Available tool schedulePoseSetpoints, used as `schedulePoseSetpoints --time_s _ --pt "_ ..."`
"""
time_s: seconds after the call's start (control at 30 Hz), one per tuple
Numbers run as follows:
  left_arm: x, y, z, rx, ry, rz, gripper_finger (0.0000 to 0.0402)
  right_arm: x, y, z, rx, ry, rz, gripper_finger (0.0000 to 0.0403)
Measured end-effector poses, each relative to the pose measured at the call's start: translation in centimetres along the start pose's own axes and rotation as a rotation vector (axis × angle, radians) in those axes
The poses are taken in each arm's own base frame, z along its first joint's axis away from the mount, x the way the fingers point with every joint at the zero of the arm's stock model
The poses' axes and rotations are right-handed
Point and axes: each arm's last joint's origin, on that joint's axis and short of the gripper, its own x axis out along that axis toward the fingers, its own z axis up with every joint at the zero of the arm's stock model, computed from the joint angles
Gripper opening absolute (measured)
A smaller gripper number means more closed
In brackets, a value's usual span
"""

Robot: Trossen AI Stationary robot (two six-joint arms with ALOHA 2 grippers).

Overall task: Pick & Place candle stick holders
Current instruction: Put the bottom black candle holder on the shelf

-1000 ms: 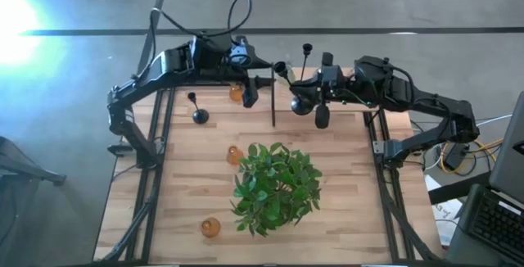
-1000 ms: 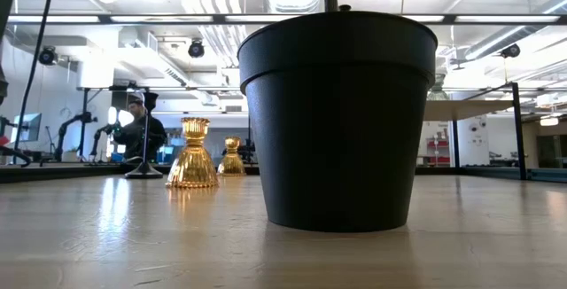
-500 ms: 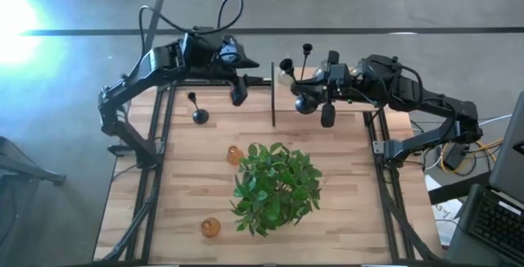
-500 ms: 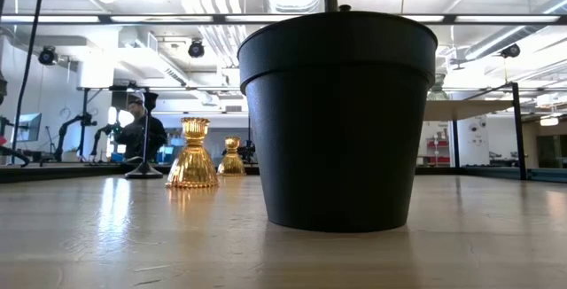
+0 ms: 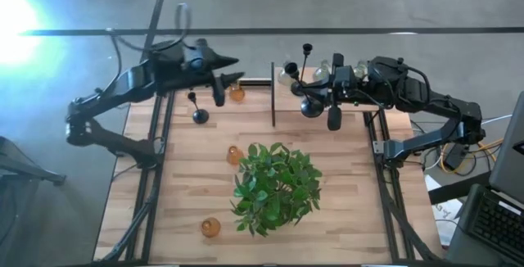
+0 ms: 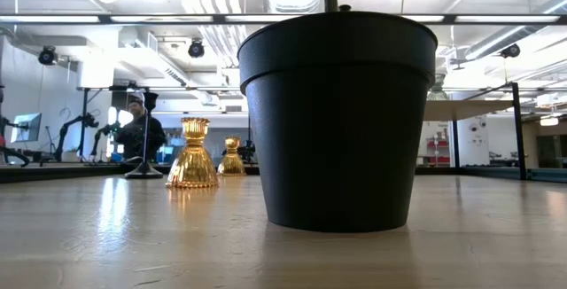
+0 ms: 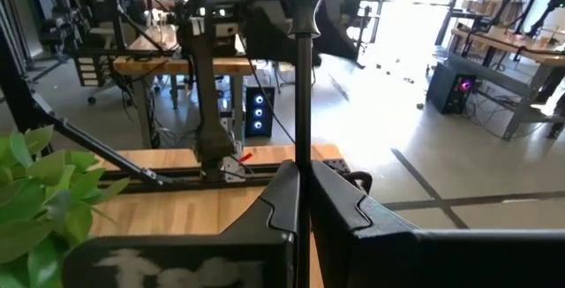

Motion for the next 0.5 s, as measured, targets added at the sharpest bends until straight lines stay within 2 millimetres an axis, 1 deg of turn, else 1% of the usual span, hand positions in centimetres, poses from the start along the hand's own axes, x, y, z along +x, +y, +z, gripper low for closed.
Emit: schedulePoseSetpoints --time_s 0.13,0.3,0.37,0.5 --pt "-2.1 0.4 -1.5 -0.024 -0.076 0.066 0.0213 -0.6 0.0 0.1 0.004 0.004 -0.002 0.0008" --pt "-3.8 0.8 -4.0 -0.042 -0.105 0.176 0.0213 -2.0 0.0 0.0 0.037 0.033 -0.009 0.0008" --pt "-4.2 0.9 -5.0 -0.063 -0.112 0.186 0.0213 -2.6 0.1 0.0 0.050 0.034 -0.036 0.0008" --pt "-4.5 0.9 -6.3 -0.085 -0.148 0.188 0.0213 -3.7 0.8 -0.2 0.043 0.033 -0.145 0.0008"
